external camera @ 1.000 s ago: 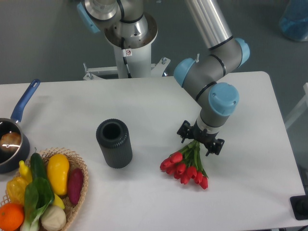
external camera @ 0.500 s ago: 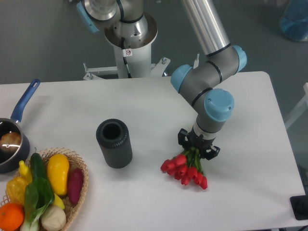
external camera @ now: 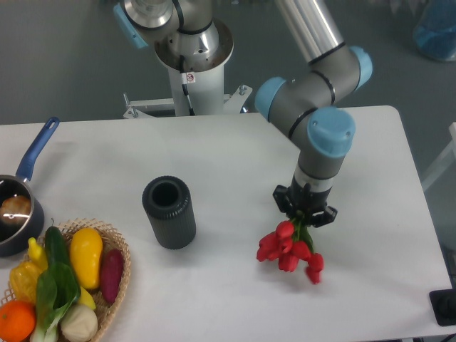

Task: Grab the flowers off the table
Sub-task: 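Lift the held tulips up off the table and away from the container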

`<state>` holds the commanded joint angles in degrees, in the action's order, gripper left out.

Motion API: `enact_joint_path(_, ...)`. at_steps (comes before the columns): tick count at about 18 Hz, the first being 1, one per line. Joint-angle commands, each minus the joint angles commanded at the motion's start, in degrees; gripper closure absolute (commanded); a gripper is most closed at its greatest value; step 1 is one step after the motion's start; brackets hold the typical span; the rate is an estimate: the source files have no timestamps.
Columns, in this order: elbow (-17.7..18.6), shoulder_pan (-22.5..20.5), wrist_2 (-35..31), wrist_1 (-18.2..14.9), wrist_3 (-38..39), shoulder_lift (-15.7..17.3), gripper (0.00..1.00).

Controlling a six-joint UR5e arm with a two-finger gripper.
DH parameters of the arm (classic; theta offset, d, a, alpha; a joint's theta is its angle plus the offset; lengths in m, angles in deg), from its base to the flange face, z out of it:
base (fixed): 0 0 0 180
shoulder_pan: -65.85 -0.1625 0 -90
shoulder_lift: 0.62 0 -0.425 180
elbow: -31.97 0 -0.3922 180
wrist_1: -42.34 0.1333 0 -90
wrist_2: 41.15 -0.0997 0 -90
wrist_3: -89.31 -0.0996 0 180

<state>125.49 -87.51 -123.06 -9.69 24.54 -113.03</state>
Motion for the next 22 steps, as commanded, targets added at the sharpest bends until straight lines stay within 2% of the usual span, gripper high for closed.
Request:
enact_joint_path(6,-4.5,-0.4,-0.4,-1.2,0.9,0.8,1.00)
enact_joint_path(11,-7.3,-2.5,-0.4,-9.4,0.8,4.1,1.00)
enact_joint_path(15,-8.3,-4.1,-0.6,-12.5,0.1,4.8,1.00)
enact_joint_path(19,-8.5,-3.3,-6.1,-17.0,-2.5,5.5,1.00)
enact_joint_path(22,-8.6,-3.3,-6.3,-20.1,-4.1,6.2,1.00)
